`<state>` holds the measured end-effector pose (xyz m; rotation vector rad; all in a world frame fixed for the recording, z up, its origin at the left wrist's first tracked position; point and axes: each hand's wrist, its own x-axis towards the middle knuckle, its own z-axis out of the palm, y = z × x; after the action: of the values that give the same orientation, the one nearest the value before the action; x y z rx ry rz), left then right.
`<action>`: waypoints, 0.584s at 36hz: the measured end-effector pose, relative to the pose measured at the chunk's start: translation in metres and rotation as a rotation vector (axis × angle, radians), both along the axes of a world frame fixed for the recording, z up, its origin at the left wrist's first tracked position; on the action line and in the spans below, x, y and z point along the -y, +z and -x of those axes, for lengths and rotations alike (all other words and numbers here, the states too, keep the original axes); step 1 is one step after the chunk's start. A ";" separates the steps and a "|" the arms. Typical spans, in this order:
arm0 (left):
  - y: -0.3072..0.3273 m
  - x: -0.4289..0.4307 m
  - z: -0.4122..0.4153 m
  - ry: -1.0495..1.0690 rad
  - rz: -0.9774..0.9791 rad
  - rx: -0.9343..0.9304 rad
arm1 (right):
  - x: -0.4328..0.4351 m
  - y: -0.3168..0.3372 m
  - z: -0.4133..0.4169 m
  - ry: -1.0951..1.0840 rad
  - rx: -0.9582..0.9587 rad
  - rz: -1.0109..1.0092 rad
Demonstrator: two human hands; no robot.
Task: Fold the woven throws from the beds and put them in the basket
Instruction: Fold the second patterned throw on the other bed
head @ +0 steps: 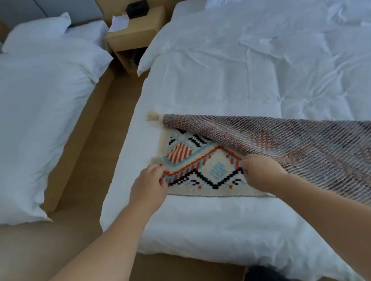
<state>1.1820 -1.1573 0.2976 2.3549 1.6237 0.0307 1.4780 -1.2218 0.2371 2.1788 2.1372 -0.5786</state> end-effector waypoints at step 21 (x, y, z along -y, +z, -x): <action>-0.082 -0.203 0.027 -0.155 0.112 -0.071 | -0.135 -0.048 0.053 -0.119 0.112 0.250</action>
<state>1.1552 -0.9546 0.2154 2.4119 1.4282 -0.1727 1.4254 -1.0871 0.1892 2.1549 1.7826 -0.6729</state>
